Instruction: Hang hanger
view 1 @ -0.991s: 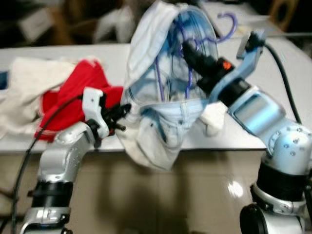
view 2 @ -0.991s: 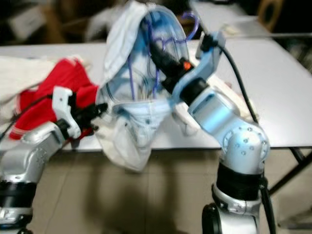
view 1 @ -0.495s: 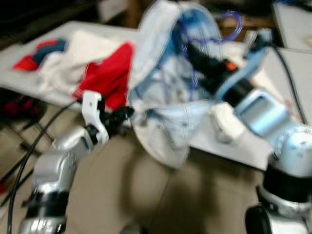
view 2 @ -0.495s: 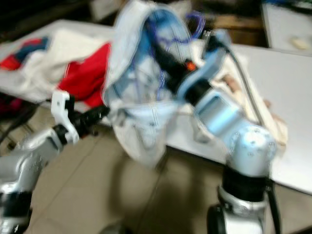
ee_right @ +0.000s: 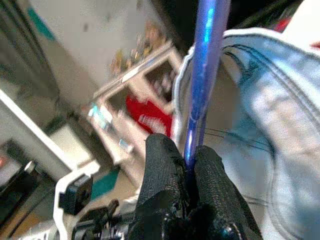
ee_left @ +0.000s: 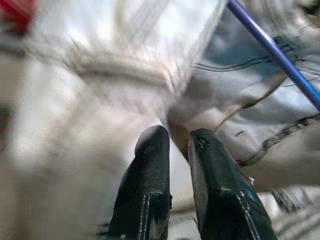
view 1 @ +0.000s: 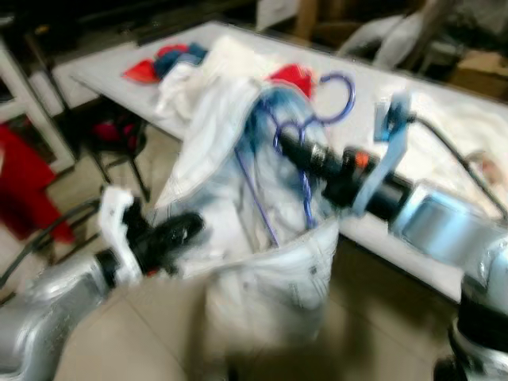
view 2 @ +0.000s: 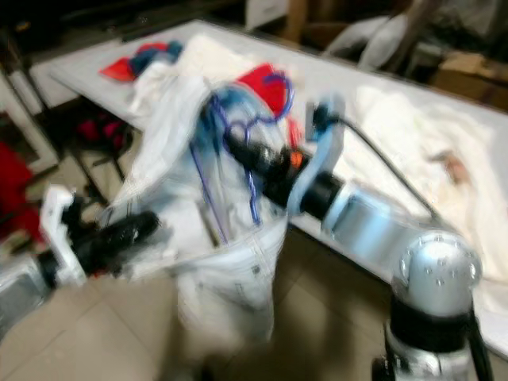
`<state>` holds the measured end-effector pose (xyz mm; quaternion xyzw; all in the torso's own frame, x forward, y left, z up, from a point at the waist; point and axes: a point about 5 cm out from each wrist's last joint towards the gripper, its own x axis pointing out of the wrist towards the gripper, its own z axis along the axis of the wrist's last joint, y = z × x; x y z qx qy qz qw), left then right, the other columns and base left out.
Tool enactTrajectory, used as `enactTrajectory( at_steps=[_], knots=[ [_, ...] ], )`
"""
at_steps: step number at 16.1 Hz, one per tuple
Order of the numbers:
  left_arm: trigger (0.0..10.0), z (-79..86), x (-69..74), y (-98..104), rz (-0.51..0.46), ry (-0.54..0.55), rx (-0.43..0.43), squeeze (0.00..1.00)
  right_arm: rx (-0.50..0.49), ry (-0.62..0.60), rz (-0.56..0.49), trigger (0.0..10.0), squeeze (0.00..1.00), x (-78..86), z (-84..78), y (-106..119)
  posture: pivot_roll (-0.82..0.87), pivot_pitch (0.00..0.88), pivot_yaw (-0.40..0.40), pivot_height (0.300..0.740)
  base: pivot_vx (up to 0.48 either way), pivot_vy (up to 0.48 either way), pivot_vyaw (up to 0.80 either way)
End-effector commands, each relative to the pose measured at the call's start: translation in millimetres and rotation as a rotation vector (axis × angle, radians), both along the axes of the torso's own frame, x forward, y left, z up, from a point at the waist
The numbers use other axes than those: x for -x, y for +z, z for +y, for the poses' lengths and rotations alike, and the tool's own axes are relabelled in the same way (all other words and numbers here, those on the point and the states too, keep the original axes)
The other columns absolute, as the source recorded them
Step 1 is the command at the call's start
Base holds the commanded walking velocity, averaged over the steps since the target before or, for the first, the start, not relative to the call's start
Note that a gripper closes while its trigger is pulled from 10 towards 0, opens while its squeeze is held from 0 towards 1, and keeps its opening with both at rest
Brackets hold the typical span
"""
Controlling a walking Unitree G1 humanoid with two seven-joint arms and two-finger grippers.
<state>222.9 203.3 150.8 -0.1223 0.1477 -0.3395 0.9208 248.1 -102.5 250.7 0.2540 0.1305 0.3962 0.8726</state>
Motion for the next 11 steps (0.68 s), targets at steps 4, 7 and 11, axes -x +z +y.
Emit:
enactTrajectory(
  at_steps=[4,7,11],
  knots=[
    [10.0,8.3,10.3,-1.5,0.041,0.056,-0.048,0.0,0.074,0.041,0.027,10.0,0.0,2.0,9.7,-13.0,0.04,0.067,0.013,0.74,0.0,0.0,0.8],
    [10.0,7.4,3.6,2.4,0.021,0.088,-0.034,0.0,0.176,-0.017,0.044,10.0,0.0,-4.6,8.7,-30.6,0.03,0.07,0.021,0.74,0.0,0.0,0.8],
    [10.0,-5.5,-13.0,5.2,-0.005,0.074,-0.108,0.0,0.451,-0.143,0.075,10.0,0.0,-22.7,2.8,-90.9,0.03,0.057,0.033,0.74,0.0,0.0,0.8]
  ],
)
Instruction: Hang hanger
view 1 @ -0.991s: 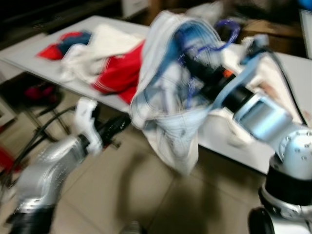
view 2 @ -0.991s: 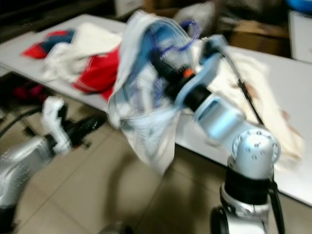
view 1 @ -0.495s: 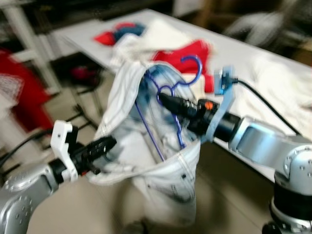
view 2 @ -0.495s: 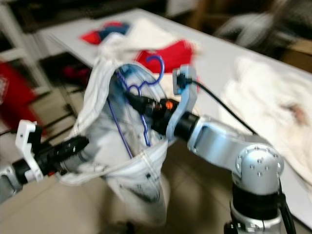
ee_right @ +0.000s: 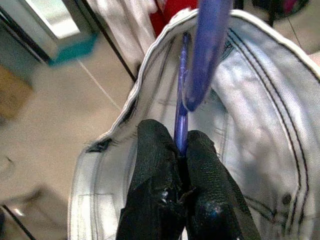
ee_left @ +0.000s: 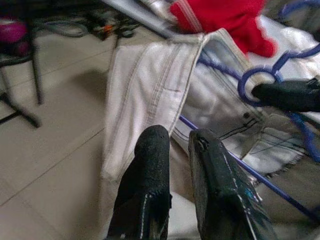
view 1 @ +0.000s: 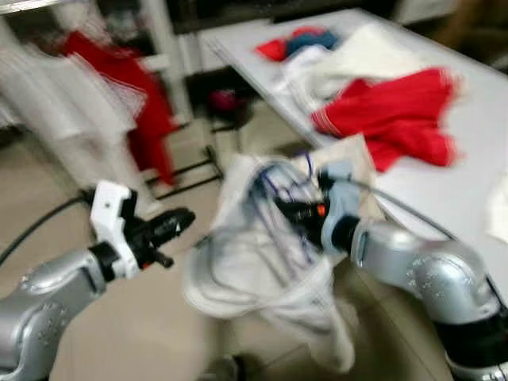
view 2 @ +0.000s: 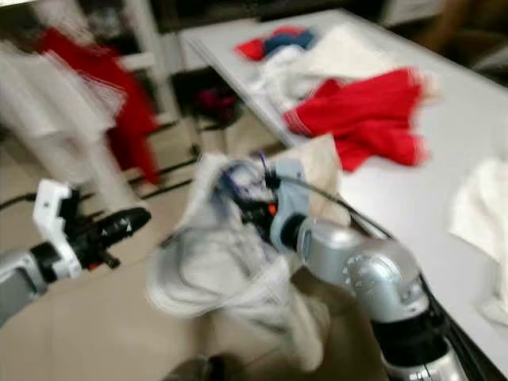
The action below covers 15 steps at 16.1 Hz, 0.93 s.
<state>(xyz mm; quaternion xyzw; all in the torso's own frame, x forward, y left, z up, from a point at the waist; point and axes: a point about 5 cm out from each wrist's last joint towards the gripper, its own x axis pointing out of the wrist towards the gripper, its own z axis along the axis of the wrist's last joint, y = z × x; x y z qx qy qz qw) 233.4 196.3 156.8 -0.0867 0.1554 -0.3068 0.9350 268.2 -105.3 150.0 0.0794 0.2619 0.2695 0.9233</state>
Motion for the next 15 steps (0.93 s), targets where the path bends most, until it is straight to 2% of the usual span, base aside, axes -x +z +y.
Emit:
enactTrajectory(
  at_steps=[1,2,3,4,5,6,7,8,10,12,13,15],
  knots=[
    [10.0,-2.0,-5.4,-0.4,-0.015,0.018,-0.043,0.0,-0.013,0.014,-0.06,10.0,0.0,-3.2,5.0,4.7,0.04,0.055,0.031,0.74,0.0,0.0,0.8],
    [10.0,-4.3,-9.2,-1.7,-0.034,0.024,-0.076,0.0,-0.026,0.005,-0.056,10.0,0.0,-3.7,5.0,2.1,0.04,0.054,0.029,0.74,0.0,0.0,0.8],
    [10.0,-5.1,-11.5,-2.3,-0.046,0.035,-0.089,0.12,-0.033,0.001,-0.054,10.0,0.0,-3.8,5.0,0.7,0.04,0.052,0.029,0.74,0.0,0.0,0.8],
    [10.0,-5.6,-15.6,-2.7,-0.058,0.067,-0.093,1.0,-0.029,-0.002,-0.065,10.0,0.0,-4.6,4.2,-2.5,0.03,0.051,0.027,0.74,0.0,0.0,0.8],
    [10.0,-10.2,-21.3,-2.4,-0.081,0.106,-0.088,1.0,-0.003,-0.016,-0.086,10.0,0.0,-6.2,0.3,-9.7,0.03,0.05,0.018,0.74,0.0,0.0,0.8],
    [10.0,-16.4,-25.1,-3.5,-0.118,0.131,-0.128,1.0,0.039,-0.037,-0.101,10.0,0.0,-7.4,-5.0,-18.1,0.02,0.049,0.016,0.74,0.0,0.0,0.8],
    [10.0,-16.4,-25.1,-3.5,-0.118,0.131,-0.128,1.0,0.039,-0.037,-0.101,10.0,0.0,-7.4,-5.0,-18.1,0.02,0.049,0.016,0.74,0.0,0.0,0.8],
    [10.0,-24.1,-29.2,-6.2,-0.184,0.172,-0.203,0.0,0.095,-0.097,-0.113,10.0,0.0,-8.0,-14.9,-28.7,0.03,0.049,0.009,0.74,0.0,0.0,0.8],
    [10.0,-41.5,-28.6,-8.9,-0.22,0.179,-0.192,0.0,0.133,-0.251,-0.136,10.0,0.0,-6.0,-32.6,-40.2,0.02,0.035,0.015,0.74,0.0,0.0,0.0],
    [10.0,-46.2,-28.3,-9.9,-0.231,0.182,-0.182,0.0,0.132,-0.28,-0.147,10.0,0.0,-3.3,-37.1,-42.2,0.01,0.033,0.019,0.74,0.0,0.0,0.0],
    [10.0,-50.7,-31.6,-17.0,-0.241,0.188,-0.216,0.0,0.116,-0.322,-0.175,10.0,0.0,0.0,-43.5,-43.2,0.01,0.027,0.028,0.74,0.0,0.0,0.0],
    [10.0,-53.4,-34.1,-23.1,-0.241,0.194,-0.229,0.0,0.13,-0.348,-0.207,10.0,0.0,1.9,-46.8,-44.1,0.01,0.026,0.033,0.74,0.0,0.0,0.0]
  ],
)
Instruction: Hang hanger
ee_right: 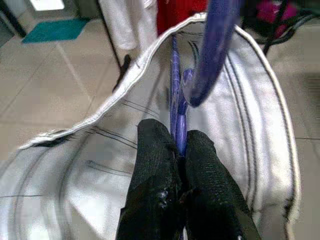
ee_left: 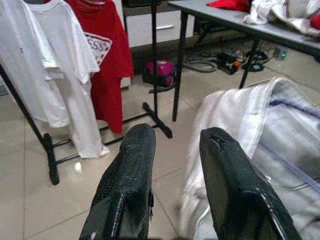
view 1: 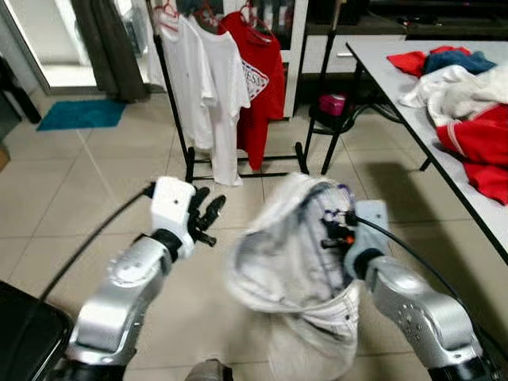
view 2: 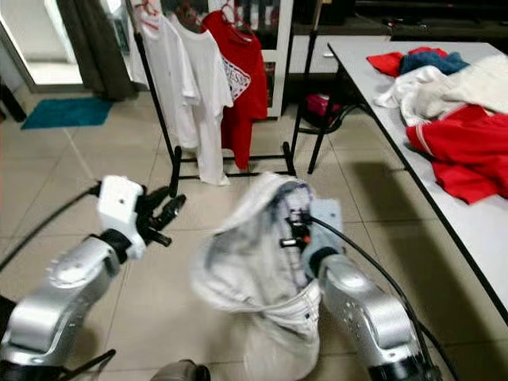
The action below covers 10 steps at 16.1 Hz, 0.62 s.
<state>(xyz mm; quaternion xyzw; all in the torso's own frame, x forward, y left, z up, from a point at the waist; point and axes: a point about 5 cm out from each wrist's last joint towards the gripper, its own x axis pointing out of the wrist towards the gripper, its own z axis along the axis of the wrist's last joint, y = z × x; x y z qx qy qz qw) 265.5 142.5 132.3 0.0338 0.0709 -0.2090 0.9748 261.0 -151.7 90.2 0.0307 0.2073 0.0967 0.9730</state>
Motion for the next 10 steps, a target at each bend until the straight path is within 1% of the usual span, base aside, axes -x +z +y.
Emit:
enactTrajectory(
  at_steps=[1,2,3,4,5,7,9,10],
  knots=[
    [10.0,-2.0,-3.7,-1.1,-0.013,0.014,-0.017,0.0,0.05,-0.001,-0.099,10.0,0.0,-5.2,-1.2,13.0,0.01,0.032,0.032,0.74,0.0,0.0,0.0],
    [10.0,-2.6,-4.4,-1.5,-0.012,0.016,-0.016,0.0,0.084,0.01,-0.106,10.0,0.0,-5.5,-0.9,12.0,0.01,0.036,0.032,0.74,0.0,0.0,0.0],
    [10.0,-2.3,-4.8,-1.6,-0.011,0.02,-0.014,0.0,0.095,0.022,-0.109,10.0,0.0,-6.1,-0.2,11.3,0.01,0.04,0.03,0.74,0.0,0.0,0.0],
    [10.0,-1.4,-5.1,-2.2,-0.004,0.033,-0.008,0.0,0.077,0.012,-0.118,10.0,0.0,-6.8,-1.3,12.1,0.01,0.041,0.029,0.74,0.0,0.0,0.0],
    [10.0,-1.1,-5.4,-2.6,-0.006,0.043,-0.003,0.0,0.057,0.0,-0.126,10.0,0.0,-6.6,-2.8,13.1,0.02,0.044,0.027,0.74,0.247,0.0,0.0],
    [10.0,-2.7,-7.7,-3.4,-0.015,0.07,0.003,0.0,0.019,-0.071,-0.156,10.0,0.0,-3.7,-11.2,15.1,0.03,0.038,0.025,0.74,0.261,0.0,0.0],
    [10.0,-3.7,-8.0,-8.1,-0.014,0.059,-0.001,0.0,-0.039,-0.114,-0.183,10.0,0.0,-0.7,-13.0,16.6,0.01,0.03,0.035,0.74,0.274,0.0,0.0],
    [10.0,-3.7,-8.1,-9.3,-0.014,0.054,-0.007,0.0,-0.06,-0.124,-0.189,10.0,0.0,-0.4,-12.5,18.3,0.01,0.03,0.035,0.74,0.289,0.0,-0.52]
  ],
)
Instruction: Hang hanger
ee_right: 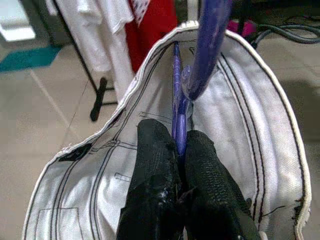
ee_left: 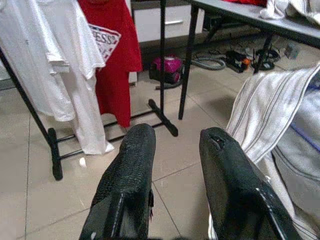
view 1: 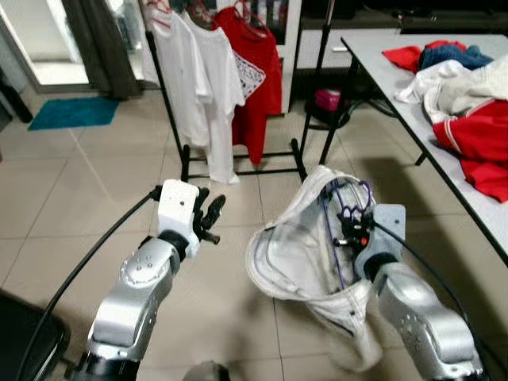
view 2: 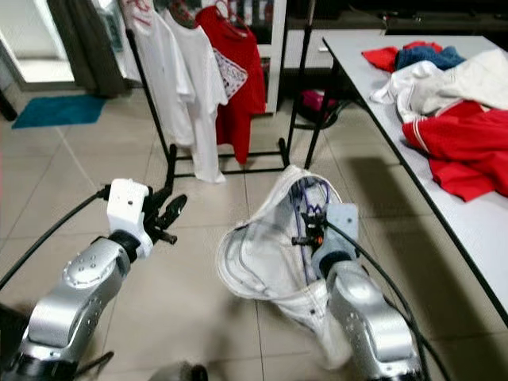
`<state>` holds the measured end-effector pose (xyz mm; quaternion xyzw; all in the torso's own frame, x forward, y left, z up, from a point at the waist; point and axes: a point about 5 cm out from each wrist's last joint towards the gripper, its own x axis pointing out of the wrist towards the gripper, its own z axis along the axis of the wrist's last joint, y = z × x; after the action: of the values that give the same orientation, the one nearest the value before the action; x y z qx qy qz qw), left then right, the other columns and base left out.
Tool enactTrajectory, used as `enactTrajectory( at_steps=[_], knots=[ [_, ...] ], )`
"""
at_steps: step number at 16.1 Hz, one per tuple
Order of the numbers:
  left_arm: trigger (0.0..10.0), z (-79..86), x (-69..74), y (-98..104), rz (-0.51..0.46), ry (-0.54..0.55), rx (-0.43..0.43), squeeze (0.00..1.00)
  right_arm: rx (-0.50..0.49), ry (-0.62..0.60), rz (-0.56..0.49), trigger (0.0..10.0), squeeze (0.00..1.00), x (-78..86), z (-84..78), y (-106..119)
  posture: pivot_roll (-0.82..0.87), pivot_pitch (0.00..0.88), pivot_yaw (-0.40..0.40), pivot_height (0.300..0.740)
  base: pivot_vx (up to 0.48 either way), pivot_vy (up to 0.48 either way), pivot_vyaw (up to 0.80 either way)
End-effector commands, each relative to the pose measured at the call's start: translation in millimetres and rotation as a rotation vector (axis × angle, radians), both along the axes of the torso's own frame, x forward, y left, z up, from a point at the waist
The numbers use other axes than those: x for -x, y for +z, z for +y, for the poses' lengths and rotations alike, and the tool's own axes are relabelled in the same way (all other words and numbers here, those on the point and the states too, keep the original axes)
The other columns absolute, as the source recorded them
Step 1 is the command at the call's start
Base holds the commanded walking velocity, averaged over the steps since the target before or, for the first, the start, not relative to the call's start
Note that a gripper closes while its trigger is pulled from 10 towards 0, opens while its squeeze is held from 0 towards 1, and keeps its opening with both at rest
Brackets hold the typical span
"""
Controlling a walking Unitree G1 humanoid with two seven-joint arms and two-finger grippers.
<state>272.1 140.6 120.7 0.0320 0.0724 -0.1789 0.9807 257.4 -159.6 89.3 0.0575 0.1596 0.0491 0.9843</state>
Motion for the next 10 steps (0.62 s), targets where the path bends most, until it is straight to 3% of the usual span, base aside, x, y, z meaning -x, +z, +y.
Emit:
enactTrajectory(
  at_steps=[1,2,7,10],
  knots=[
    [10.0,-1.6,-2.0,2.6,-0.017,-0.004,0.003,0.0,-0.029,-0.015,-0.116,10.0,0.0,-4.1,-1.8,22.1,0.0,0.035,0.042,0.74,0.296,0.0,-0.8],
    [10.0,-1.0,-2.3,3.9,-0.019,0.002,0.02,0.0,-0.014,-0.008,-0.125,10.0,0.0,-4.5,0.7,23.1,0.0,0.037,0.044,0.74,0.296,0.0,-0.8],
    [10.0,-9.9,-2.6,6.8,-0.024,-0.027,0.023,0.0,-0.05,-0.027,-0.147,10.0,0.0,-4.9,1.8,23.7,0.02,0.05,0.051,0.74,0.31,0.0,0.0],
    [10.0,-5.7,-1.8,4.6,-0.016,-0.02,0.012,0.0,-0.069,-0.021,-0.138,10.0,0.0,-1.5,2.4,24.5,0.02,0.06,0.061,0.74,0.309,0.0,0.0]
  ],
)
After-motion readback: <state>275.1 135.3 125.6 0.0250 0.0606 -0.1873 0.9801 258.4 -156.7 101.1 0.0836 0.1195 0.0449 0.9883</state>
